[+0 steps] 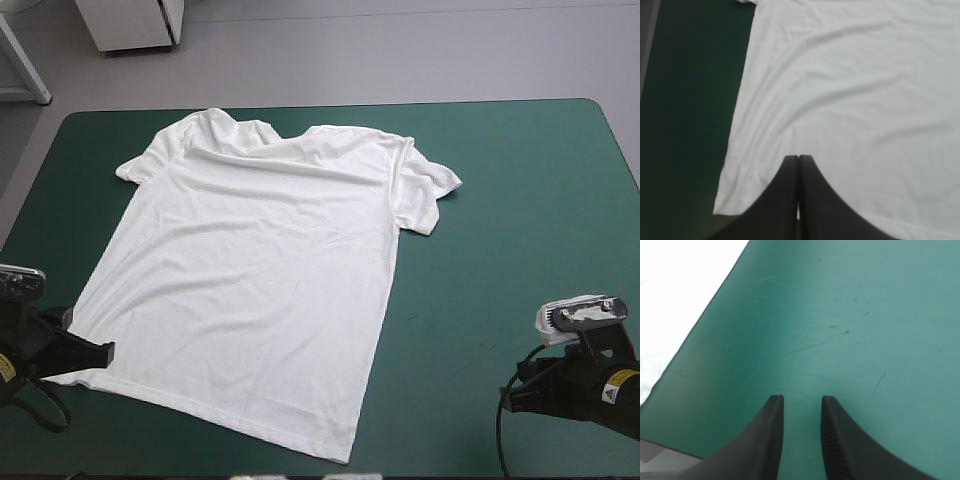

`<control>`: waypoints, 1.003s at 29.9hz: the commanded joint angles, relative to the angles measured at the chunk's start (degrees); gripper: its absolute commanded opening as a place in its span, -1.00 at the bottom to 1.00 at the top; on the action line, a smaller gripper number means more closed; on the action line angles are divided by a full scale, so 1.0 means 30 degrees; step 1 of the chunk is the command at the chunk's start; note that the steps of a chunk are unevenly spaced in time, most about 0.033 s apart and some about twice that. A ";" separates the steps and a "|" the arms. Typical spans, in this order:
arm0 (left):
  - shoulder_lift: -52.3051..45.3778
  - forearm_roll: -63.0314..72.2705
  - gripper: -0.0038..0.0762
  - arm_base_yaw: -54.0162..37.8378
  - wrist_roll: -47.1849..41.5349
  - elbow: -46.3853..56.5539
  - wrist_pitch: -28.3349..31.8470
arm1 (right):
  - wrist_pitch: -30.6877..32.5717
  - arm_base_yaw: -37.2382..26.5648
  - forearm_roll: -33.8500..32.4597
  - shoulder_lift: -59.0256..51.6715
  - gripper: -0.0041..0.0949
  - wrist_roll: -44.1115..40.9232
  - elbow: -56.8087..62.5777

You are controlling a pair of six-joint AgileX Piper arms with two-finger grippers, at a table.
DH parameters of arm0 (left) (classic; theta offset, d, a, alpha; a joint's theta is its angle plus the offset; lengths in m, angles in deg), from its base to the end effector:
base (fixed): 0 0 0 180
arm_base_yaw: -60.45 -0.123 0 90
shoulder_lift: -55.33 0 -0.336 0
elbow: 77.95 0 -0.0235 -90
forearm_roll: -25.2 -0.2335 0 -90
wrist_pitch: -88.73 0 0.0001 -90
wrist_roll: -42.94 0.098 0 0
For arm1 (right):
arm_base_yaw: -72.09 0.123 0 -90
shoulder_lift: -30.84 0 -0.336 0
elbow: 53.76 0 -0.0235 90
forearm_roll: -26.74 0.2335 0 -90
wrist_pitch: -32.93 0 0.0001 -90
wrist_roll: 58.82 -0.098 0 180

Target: Fold the cloth

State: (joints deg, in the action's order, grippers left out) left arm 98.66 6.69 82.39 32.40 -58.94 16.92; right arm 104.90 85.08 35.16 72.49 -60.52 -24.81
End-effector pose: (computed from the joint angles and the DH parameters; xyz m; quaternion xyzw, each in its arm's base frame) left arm 0.0291 0.0201 0.4187 0.0771 0.9059 0.0464 0.4139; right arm 0.0169 0.0179 0.3691 -0.0938 0.9399 0.1137 0.3080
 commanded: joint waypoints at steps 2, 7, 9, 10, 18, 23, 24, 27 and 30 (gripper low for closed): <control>0.0073 -0.2343 -0.93 0.0109 -0.0279 -0.0406 -0.0641 | -0.0509 -0.0016 0.0180 0.0158 -0.41 0.0037 -0.0514; 0.0096 -0.2182 -0.93 0.0109 -0.1972 -0.0732 -0.0617 | -0.0553 -0.0016 0.0227 0.0164 -0.41 -0.0395 -0.0547; 0.0461 -0.1711 -0.93 0.0109 -0.2942 -0.0818 -0.0542 | -0.0595 -0.0016 0.0123 0.0368 -0.41 -0.0531 -0.0747; 0.0742 -0.1711 -0.93 0.0109 -0.3089 -0.0866 -0.0445 | -0.0595 -0.0016 0.0072 0.0542 -0.41 -0.0531 -0.0903; 0.7487 -0.5881 -0.78 0.0109 -0.3150 -0.6584 0.1063 | -0.0595 -0.0016 0.0695 0.3497 -0.41 -0.0444 -0.3930; 1.3017 -0.2650 -0.60 -0.1747 -0.0881 -1.2944 0.1025 | -0.0595 -0.0016 0.1743 0.5174 -0.41 0.0050 -0.5677; 1.4131 -0.0861 -0.60 -0.2601 0.0019 -1.3994 0.0879 | -0.0595 -0.0016 0.1871 0.5443 -0.41 0.0050 -0.5940; 1.7069 0.3637 -0.60 -0.5010 0.1600 -1.7755 -0.0443 | -0.0595 -0.0016 0.1950 0.5990 -0.41 0.0263 -0.6443; 1.9246 0.5351 -0.60 -0.6713 0.2233 -2.0009 -0.0669 | -0.0595 -0.0016 0.1752 0.6276 -0.41 0.0722 -0.6603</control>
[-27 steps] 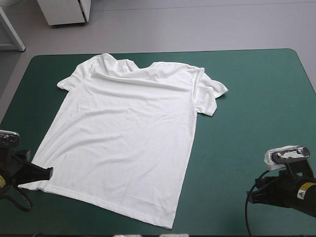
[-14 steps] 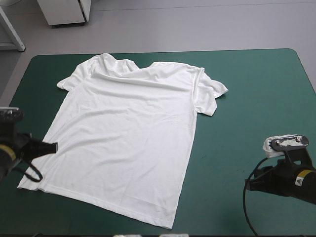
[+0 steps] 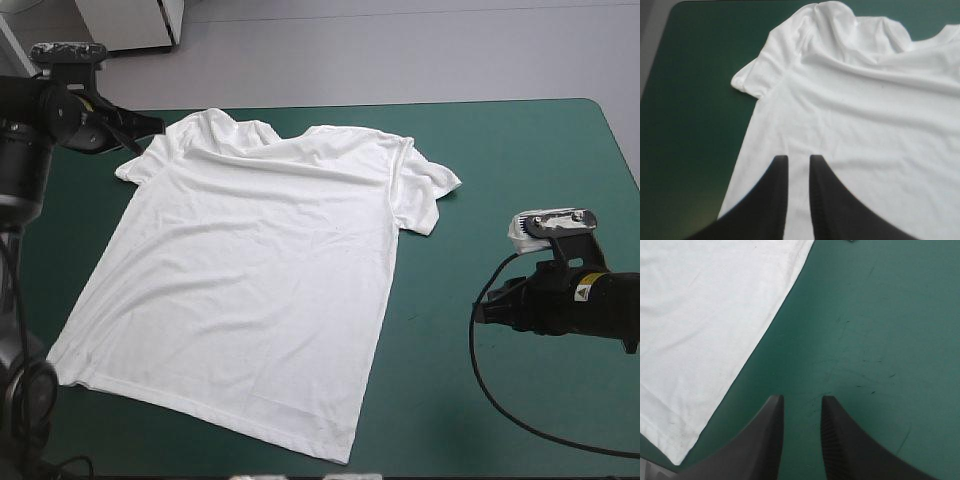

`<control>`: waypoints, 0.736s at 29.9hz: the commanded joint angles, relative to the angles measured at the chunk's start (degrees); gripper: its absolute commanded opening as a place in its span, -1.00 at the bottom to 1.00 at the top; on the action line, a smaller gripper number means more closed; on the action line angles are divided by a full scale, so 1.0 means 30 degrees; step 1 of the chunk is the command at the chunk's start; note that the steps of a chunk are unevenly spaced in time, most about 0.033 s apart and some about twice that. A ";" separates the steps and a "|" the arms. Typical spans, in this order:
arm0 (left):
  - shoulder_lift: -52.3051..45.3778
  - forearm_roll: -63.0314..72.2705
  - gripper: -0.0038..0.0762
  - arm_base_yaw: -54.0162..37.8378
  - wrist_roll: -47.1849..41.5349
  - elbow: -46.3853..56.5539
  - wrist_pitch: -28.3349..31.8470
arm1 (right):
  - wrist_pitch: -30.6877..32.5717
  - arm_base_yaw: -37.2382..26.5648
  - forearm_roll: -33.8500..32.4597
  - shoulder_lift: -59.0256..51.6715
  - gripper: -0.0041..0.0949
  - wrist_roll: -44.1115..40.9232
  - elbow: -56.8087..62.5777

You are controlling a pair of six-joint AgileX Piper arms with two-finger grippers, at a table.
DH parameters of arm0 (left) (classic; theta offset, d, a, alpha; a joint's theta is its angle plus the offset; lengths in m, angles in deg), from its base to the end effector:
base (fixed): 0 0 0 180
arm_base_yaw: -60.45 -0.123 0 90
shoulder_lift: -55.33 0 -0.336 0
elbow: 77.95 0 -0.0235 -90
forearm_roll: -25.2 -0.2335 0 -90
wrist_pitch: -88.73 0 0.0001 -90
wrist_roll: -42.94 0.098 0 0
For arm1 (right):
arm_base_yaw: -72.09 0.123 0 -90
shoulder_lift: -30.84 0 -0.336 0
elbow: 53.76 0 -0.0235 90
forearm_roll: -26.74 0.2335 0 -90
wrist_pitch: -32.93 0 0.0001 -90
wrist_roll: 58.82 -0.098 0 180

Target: Fold the cloth

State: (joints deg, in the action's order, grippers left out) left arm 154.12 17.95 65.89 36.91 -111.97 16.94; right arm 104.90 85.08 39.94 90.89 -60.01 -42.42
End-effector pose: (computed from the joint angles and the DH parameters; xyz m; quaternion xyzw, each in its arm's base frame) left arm 0.3192 -0.0186 0.5053 -0.0086 0.9271 0.0259 0.3738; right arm 0.0962 0.0440 0.4346 -0.0975 0.9380 0.1526 0.2957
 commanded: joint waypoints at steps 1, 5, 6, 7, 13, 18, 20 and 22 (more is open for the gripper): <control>0.1318 0.1507 -0.60 -0.1599 0.1043 -0.2806 -0.0678 | -0.0595 -0.0016 0.0067 0.0221 -0.41 0.0554 -0.0733; 0.2635 0.1081 -0.38 -0.2827 0.2465 -0.2974 -0.0678 | -0.0704 -0.0016 -0.0021 0.0505 -0.41 0.0554 -0.0733; 0.2725 0.1081 -0.26 -0.2949 0.2771 -0.2878 -0.0678 | -0.0752 -0.0016 -0.0021 0.0506 -0.41 0.0554 -0.0733; 0.2922 0.1081 -0.13 -0.3171 0.2968 -0.2779 -0.0678 | -0.0848 -0.0016 -0.0066 0.0660 -0.41 0.0554 -0.0733; 0.4090 0.2046 0.42 -0.4473 0.2968 -0.2585 -0.0678 | -0.1576 -0.0016 -0.0066 0.1514 -0.41 0.0554 -0.0763; 0.5735 0.1631 0.33 -0.4690 0.4227 -0.2585 -0.0678 | -0.1421 -0.0016 0.0095 0.2455 -0.41 0.0595 -0.0763; 0.6392 0.1530 0.27 -0.4690 0.4726 -0.2585 -0.0678 | -0.1421 -0.0016 0.0267 0.2625 -0.41 0.0595 -0.0763; 0.7029 0.1226 0.24 -0.4690 0.4809 -0.2585 -0.0678 | -0.1499 -0.0016 0.0267 0.2801 -0.41 0.0595 -0.0763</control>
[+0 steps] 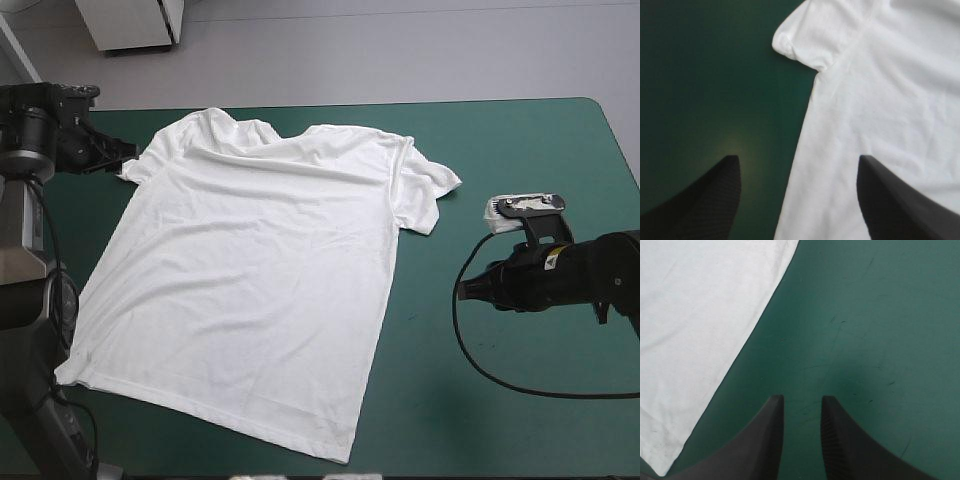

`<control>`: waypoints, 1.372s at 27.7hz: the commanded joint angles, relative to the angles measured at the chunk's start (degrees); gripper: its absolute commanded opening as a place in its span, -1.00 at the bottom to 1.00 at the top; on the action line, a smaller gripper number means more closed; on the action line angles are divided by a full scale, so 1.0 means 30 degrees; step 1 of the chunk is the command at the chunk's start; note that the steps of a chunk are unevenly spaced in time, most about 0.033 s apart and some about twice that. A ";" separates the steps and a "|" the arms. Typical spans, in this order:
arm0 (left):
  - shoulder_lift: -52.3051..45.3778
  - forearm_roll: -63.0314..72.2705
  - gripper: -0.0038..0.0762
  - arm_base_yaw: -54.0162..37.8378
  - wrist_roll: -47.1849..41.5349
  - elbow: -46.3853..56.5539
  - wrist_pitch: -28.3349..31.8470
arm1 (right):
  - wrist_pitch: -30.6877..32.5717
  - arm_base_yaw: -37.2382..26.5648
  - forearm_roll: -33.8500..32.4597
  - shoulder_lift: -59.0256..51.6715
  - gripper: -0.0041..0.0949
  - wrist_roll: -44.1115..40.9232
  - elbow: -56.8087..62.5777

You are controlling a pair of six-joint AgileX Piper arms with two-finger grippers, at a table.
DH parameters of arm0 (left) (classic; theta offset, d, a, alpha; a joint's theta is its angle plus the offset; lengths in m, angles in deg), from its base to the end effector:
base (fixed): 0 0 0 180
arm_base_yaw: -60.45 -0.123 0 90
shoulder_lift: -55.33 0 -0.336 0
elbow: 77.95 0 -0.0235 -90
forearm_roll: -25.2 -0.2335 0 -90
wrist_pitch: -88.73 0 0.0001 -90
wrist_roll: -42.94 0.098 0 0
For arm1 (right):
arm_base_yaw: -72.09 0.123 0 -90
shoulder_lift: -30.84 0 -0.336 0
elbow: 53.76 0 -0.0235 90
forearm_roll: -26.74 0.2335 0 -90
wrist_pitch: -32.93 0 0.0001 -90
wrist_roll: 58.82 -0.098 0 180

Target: Fold the cloth

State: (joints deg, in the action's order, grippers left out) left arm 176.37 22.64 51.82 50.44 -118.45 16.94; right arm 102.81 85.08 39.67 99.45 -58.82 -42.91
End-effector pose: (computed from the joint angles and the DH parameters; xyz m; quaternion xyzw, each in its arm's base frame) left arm 0.4395 0.0709 0.3857 -0.0079 0.9707 0.0556 0.2336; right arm 0.1437 0.0543 0.4196 -0.0991 0.9532 0.1412 0.2483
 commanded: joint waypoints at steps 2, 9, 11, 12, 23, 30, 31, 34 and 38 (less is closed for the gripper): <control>0.0222 -0.0496 0.21 0.0002 0.0299 -0.0427 -0.0678 | -0.0898 -0.0016 0.0242 -0.0011 -0.41 0.0196 -0.0602; 0.1887 -0.0488 0.19 0.0002 0.0876 -0.0427 -0.0678 | -0.1080 -0.0016 0.0242 0.0154 -0.41 0.0196 -0.0602; 0.2253 -0.0488 0.19 0.0002 0.0959 -0.0427 -0.0643 | -0.1260 -0.0016 0.0242 0.0167 -0.41 0.0196 -0.0602; 0.2414 -0.0488 0.19 0.0002 0.1003 -0.0427 -0.0643 | -0.1265 -0.0016 0.0242 0.0167 -0.41 0.0196 -0.0602; 0.3896 -0.0315 0.19 -0.0676 0.1505 -0.0564 -0.0155 | -0.1242 -0.0016 0.0296 0.0325 -0.41 0.0123 -0.0602; 0.4861 0.1572 0.17 -0.0672 0.2861 -0.0564 -0.0640 | -0.1447 -0.0016 0.0255 0.0325 -0.41 0.0123 -0.0602; 0.4992 0.1668 0.14 -0.0672 0.2818 -0.0523 -0.0640 | -0.1447 -0.0016 0.0255 0.0325 -0.41 0.0123 -0.0602; 0.5278 0.1379 -0.39 -0.0518 0.2584 -0.0523 -0.0670 | -0.1412 -0.0016 0.0255 0.0325 -0.41 0.0123 -0.0602; 0.5278 0.0325 -0.93 -0.0544 0.1967 -0.0523 -0.0670 | -0.1412 -0.0016 0.0255 0.0325 -0.41 0.0123 -0.0602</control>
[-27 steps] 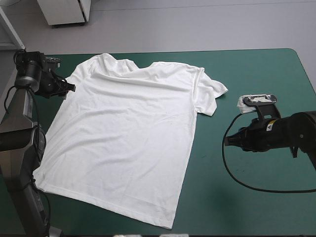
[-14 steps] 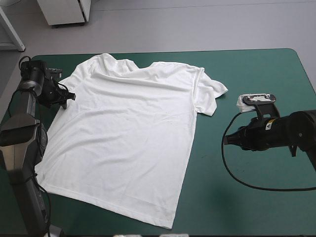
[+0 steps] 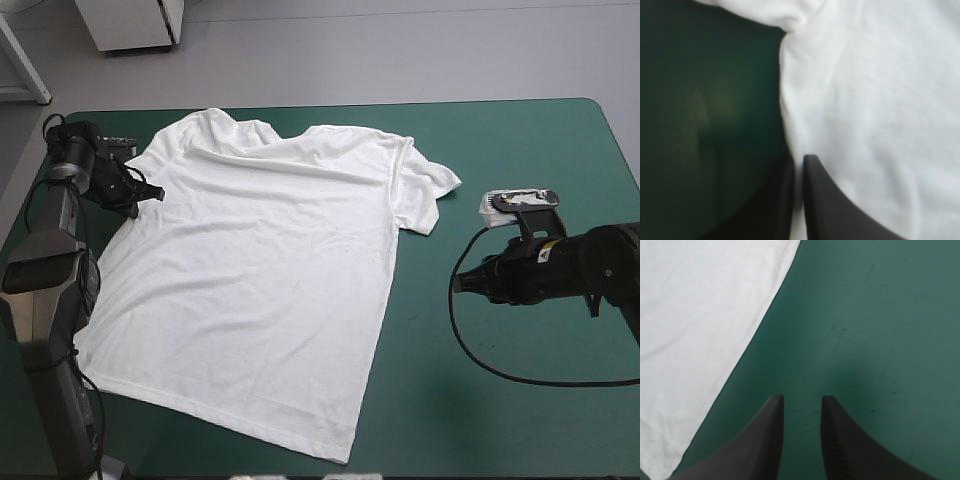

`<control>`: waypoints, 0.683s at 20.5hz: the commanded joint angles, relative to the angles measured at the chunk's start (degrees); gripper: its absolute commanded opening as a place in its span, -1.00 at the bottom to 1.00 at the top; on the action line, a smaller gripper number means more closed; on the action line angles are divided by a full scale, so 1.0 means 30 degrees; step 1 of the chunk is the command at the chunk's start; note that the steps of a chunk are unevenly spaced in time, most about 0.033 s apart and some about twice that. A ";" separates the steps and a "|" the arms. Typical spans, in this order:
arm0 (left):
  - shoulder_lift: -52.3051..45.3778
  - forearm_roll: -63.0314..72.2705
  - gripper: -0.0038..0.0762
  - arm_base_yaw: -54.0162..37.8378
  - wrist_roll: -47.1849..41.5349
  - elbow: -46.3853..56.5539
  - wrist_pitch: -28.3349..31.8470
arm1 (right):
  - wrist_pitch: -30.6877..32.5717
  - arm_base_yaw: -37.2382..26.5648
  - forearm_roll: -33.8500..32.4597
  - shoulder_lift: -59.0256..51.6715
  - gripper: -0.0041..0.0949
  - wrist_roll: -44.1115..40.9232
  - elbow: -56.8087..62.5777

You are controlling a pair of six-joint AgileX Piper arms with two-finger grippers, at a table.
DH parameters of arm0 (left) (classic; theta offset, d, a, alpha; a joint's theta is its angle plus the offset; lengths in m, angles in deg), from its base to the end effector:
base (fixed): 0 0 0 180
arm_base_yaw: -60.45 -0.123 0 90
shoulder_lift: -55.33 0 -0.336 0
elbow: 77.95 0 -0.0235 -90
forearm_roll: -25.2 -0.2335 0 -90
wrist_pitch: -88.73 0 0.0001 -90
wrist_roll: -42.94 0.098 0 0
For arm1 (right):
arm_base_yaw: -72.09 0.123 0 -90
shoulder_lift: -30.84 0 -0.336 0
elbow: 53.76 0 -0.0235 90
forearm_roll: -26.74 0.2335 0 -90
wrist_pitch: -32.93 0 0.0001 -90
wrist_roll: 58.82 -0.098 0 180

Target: Fold the cloth

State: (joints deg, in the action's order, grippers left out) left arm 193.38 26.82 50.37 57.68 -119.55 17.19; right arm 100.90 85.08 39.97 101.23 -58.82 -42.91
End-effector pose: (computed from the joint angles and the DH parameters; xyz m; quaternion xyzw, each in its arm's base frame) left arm 0.4975 0.0858 0.2489 0.0374 0.9937 0.0090 0.1051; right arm 0.1553 0.0572 0.4164 -0.0951 0.9531 0.1435 0.2491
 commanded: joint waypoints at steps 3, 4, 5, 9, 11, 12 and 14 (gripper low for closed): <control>-0.0392 -0.1302 -0.93 -0.0063 -0.0623 -0.0157 -0.0753 | -0.1186 -0.0016 -0.0061 -0.0266 -0.41 0.0000 -0.0602; -0.0392 -0.1343 -0.93 -0.0063 -0.0652 -0.0157 -0.0753 | -0.1786 -0.0016 -0.0376 -0.0266 -0.39 -0.0557 -0.0602; -0.0392 -0.1395 -0.93 -0.0063 -0.0706 -0.0157 -0.0753 | -0.2194 -0.0016 -0.0320 -0.0052 -0.31 -0.0174 -0.0682; -0.0392 -0.1395 -0.93 -0.0063 -0.0756 -0.0157 -0.0753 | -0.0733 -0.0016 0.1085 0.3386 0.17 0.2021 -0.3226; -0.0392 -0.1356 -0.93 -0.0063 -0.0773 -0.0157 -0.0753 | -0.0925 -0.0016 0.0947 0.4492 0.17 0.2057 -0.4566; -0.0392 -0.1318 -0.93 -0.0063 -0.0773 -0.0157 -0.0753 | -0.1214 -0.0016 0.0946 0.5104 0.17 0.1995 -0.5369; -0.0392 -0.1318 -0.93 -0.0063 -0.0773 -0.0157 -0.0753 | -0.1202 -0.0001 0.0946 0.6199 0.17 0.1847 -0.6627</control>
State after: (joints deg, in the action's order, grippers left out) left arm 193.48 26.49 50.43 56.00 -119.73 17.08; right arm 99.33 85.08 41.72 118.60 -53.63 -57.48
